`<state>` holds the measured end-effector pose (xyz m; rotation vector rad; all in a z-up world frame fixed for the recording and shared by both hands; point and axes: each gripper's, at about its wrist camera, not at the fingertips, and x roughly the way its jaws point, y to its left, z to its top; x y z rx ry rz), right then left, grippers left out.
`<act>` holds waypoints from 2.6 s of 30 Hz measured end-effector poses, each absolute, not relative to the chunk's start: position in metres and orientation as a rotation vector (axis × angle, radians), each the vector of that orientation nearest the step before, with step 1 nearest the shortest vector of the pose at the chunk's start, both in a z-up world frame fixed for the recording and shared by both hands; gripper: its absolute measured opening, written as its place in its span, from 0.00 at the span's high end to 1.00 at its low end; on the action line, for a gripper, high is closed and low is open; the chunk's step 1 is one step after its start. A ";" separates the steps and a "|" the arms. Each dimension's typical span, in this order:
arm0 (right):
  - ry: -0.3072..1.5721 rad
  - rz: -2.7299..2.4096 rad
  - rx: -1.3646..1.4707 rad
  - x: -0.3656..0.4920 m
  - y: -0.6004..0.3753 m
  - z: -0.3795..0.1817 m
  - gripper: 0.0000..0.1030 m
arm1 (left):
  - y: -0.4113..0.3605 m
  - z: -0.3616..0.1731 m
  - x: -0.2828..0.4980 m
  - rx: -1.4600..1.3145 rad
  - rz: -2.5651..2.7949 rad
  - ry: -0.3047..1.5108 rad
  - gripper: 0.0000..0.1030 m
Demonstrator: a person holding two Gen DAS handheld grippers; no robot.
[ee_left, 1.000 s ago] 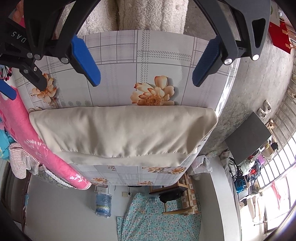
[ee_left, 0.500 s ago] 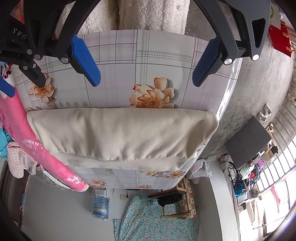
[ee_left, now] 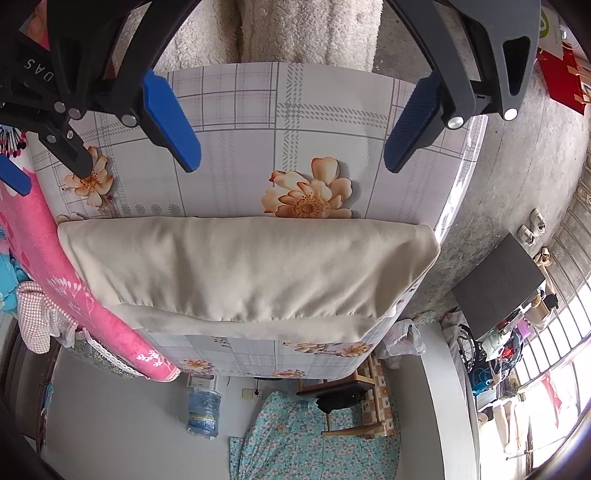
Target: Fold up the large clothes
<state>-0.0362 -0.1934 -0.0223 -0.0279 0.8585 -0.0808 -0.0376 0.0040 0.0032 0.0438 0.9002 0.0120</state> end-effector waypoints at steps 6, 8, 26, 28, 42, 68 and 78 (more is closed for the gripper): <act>0.860 -0.082 -0.029 -0.036 -0.193 -0.022 0.08 | 0.004 0.005 -0.039 0.041 0.010 0.899 0.05; 0.859 -0.081 -0.027 -0.036 -0.193 -0.022 0.08 | 0.004 0.005 -0.039 0.039 0.011 0.899 0.05; 0.866 -0.081 -0.033 -0.036 -0.191 -0.022 0.08 | 0.003 0.003 -0.038 0.056 0.014 0.904 0.05; 0.866 -0.080 -0.035 -0.036 -0.190 -0.022 0.08 | 0.003 0.003 -0.037 0.063 0.017 0.903 0.05; 0.870 -0.078 -0.035 -0.035 -0.190 -0.023 0.08 | 0.003 0.002 -0.037 0.061 0.016 0.906 0.05; 0.875 -0.074 -0.040 -0.035 -0.190 -0.024 0.08 | 0.003 0.002 -0.036 0.060 0.016 0.906 0.05; 0.874 -0.074 -0.041 -0.035 -0.190 -0.024 0.08 | 0.004 0.002 -0.037 0.059 0.016 0.906 0.05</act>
